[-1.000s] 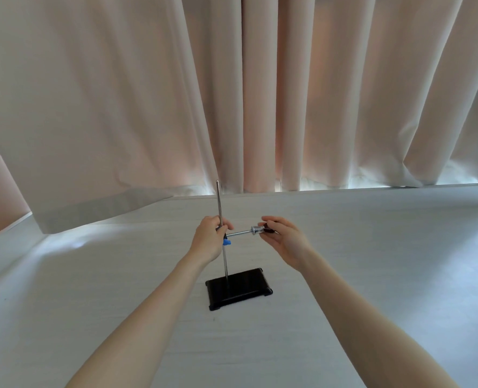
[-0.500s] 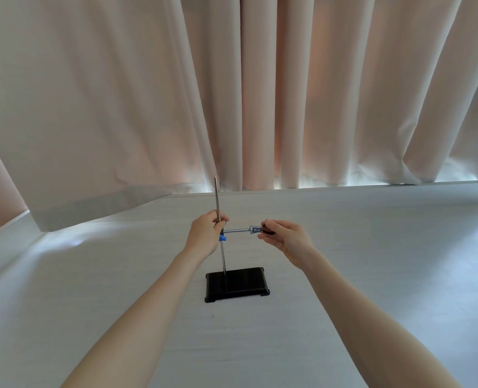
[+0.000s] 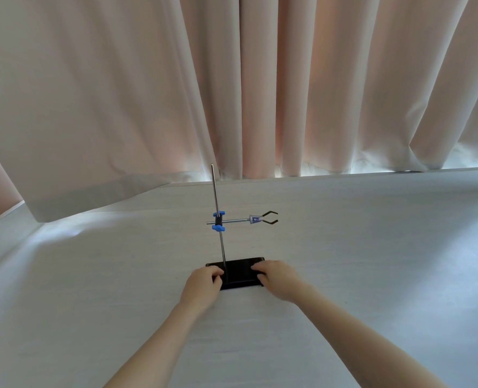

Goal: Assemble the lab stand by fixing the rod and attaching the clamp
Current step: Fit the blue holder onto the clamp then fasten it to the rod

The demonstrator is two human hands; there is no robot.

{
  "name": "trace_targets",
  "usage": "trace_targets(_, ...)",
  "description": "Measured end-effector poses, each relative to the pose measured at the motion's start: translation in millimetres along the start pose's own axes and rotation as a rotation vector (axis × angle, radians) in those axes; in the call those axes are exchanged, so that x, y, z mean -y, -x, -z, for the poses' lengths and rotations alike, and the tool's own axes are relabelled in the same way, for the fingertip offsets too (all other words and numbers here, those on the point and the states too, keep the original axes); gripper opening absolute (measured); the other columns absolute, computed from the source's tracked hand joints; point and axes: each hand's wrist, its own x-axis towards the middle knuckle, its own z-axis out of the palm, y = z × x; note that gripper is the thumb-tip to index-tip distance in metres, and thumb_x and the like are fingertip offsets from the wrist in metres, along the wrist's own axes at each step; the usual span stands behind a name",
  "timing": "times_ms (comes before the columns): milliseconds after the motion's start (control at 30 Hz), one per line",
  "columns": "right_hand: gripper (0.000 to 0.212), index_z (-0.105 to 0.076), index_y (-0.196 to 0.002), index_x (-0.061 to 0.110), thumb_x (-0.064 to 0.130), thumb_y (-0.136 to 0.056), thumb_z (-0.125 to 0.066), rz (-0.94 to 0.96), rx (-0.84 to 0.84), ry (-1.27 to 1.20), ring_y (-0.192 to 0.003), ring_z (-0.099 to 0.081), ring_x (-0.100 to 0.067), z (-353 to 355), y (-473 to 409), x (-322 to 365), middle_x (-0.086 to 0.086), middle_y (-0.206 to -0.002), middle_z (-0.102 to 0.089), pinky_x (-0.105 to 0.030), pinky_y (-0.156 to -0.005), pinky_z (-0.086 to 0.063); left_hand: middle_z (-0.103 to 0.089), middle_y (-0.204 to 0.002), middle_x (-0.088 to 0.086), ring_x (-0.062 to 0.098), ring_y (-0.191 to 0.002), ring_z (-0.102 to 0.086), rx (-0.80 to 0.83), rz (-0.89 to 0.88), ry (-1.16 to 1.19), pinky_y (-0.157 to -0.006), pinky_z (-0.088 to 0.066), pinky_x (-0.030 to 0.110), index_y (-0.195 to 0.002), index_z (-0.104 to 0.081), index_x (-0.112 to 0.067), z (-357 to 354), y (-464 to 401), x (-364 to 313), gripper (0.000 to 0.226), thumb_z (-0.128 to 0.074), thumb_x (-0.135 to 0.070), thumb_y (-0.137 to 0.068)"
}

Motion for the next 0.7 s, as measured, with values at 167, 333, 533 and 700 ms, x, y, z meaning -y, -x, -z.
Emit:
trace_targets(167,0.045,-0.03,-0.145,0.013,0.019,-0.1,-0.028,0.122,0.007,0.285,-0.138,-0.033,-0.019,-15,9,-19,-0.003,-0.155,-0.028,-0.029,-0.113,-0.024,-0.053,-0.137,0.003,0.017,-0.126,-0.047,0.0,-0.164,-0.228,-0.103,-0.039,0.028,-0.128,-0.053,-0.014,-17,1,6,0.039,-0.038,-0.01,-0.092)
trace_targets(333,0.049,-0.02,-0.146,0.007,0.021,-0.1,-0.025,0.04,-0.061,0.406,-0.141,-0.026,-0.022,-22,-4,-27,-0.01,-0.156,-0.021,-0.033,-0.115,-0.017,-0.032,-0.151,-0.001,0.015,-0.14,-0.025,0.052,-0.245,-0.335,-0.113,-0.019,0.025,-0.142,-0.031,-0.016,-32,-22,5,0.047,-0.031,-0.012,-0.095)
trace_targets(533,0.051,-0.013,-0.147,0.006,0.024,-0.1,-0.023,-0.07,-0.046,0.449,-0.14,-0.027,-0.025,-15,-30,-44,-0.011,-0.158,-0.014,-0.037,-0.113,-0.021,-0.026,-0.154,-0.003,0.017,-0.133,-0.03,0.051,-0.282,-0.443,-0.105,-0.032,0.029,-0.144,-0.025,-0.017,-43,-64,-9,0.049,-0.03,-0.013,-0.095)
trace_targets(700,0.053,-0.005,-0.148,0.008,0.021,-0.099,-0.02,-0.121,0.041,0.483,-0.142,-0.021,-0.023,2,-58,-53,-0.009,-0.159,-0.004,-0.036,-0.115,-0.019,-0.022,-0.155,-0.003,0.018,-0.138,-0.024,0.103,-0.258,-0.439,-0.11,-0.027,0.031,-0.145,-0.022,-0.016,-48,-95,-17,0.051,-0.03,-0.012,-0.095)
